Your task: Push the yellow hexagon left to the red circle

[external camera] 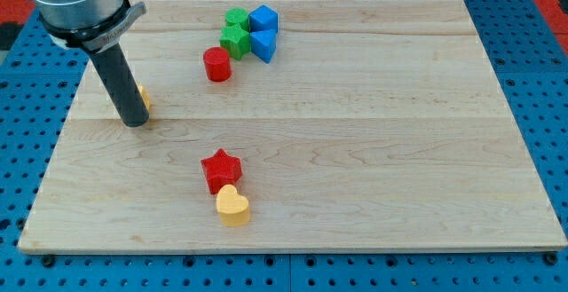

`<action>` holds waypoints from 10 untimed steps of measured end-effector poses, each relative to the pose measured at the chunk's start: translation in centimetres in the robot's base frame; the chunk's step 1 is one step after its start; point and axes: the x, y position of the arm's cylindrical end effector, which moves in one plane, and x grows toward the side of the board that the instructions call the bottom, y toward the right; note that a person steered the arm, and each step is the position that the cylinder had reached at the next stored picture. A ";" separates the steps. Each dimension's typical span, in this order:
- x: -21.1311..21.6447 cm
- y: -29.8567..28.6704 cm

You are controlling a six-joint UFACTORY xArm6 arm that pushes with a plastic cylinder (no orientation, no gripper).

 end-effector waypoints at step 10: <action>-5.2 -4.8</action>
